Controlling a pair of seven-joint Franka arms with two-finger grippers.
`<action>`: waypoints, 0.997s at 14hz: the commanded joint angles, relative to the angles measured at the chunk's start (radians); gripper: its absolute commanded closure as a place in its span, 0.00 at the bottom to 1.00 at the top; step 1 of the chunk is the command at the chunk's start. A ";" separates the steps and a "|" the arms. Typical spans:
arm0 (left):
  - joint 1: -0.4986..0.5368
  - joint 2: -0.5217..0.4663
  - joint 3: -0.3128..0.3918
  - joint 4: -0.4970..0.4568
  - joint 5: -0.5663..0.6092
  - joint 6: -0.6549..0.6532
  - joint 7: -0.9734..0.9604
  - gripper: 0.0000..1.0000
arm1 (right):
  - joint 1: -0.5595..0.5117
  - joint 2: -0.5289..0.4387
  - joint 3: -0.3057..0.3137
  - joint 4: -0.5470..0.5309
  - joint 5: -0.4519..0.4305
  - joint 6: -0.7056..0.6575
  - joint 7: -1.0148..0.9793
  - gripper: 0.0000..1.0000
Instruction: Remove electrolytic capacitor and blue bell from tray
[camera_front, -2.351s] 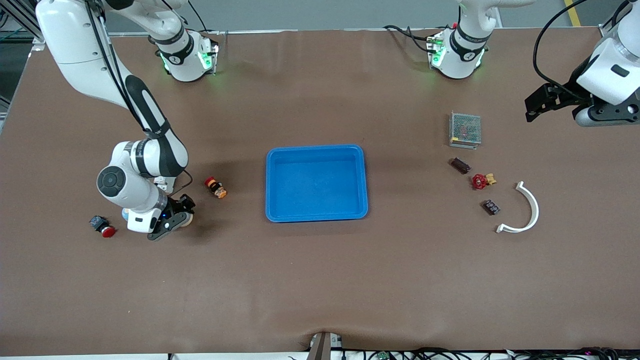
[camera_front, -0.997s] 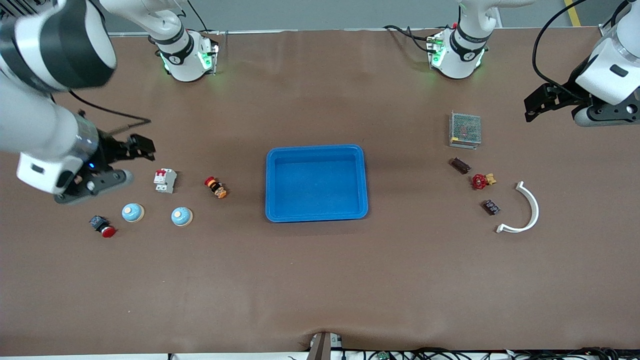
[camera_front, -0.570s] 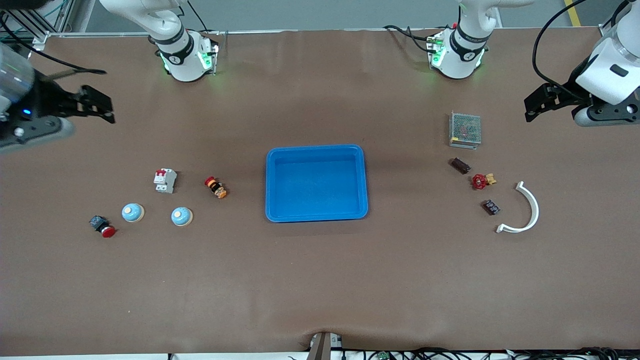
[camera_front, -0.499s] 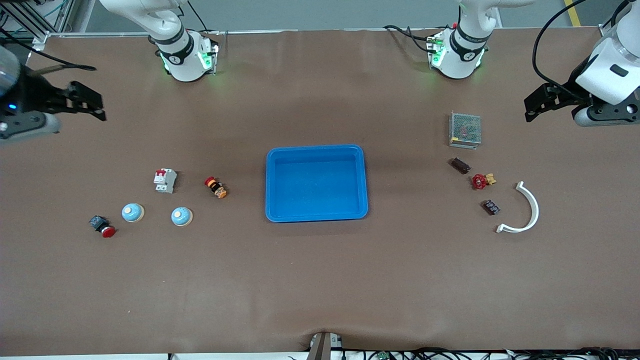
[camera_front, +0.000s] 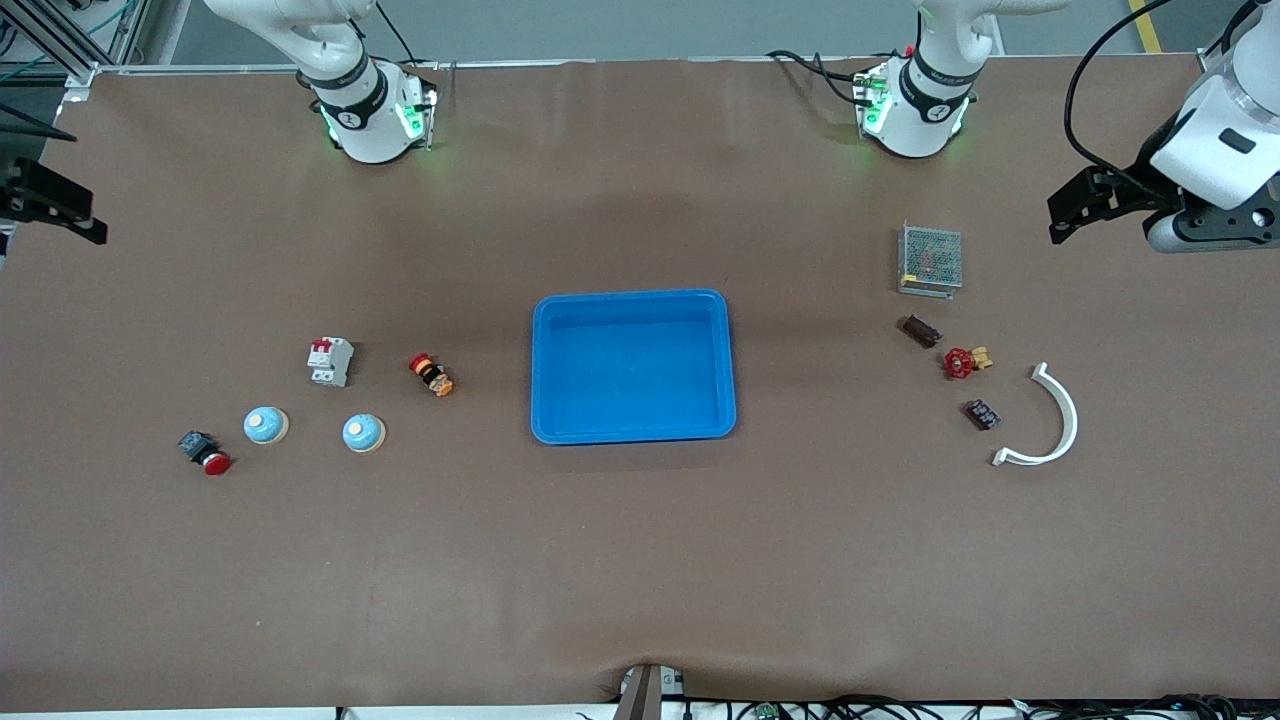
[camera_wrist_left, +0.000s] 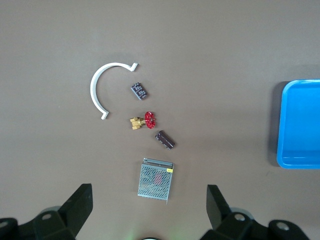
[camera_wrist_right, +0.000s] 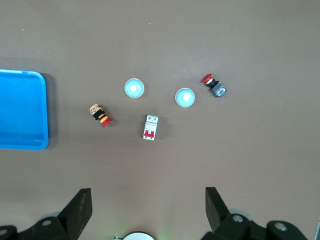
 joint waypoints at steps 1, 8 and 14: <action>-0.003 -0.001 -0.003 0.010 0.017 -0.005 0.015 0.00 | -0.020 -0.061 0.015 -0.047 -0.010 0.020 0.008 0.00; -0.003 -0.001 -0.003 0.009 0.019 -0.005 0.015 0.00 | -0.010 -0.133 0.023 -0.176 -0.006 0.118 0.085 0.00; -0.003 -0.002 -0.017 -0.005 0.019 -0.006 0.015 0.00 | -0.010 -0.194 0.028 -0.278 -0.007 0.192 0.111 0.00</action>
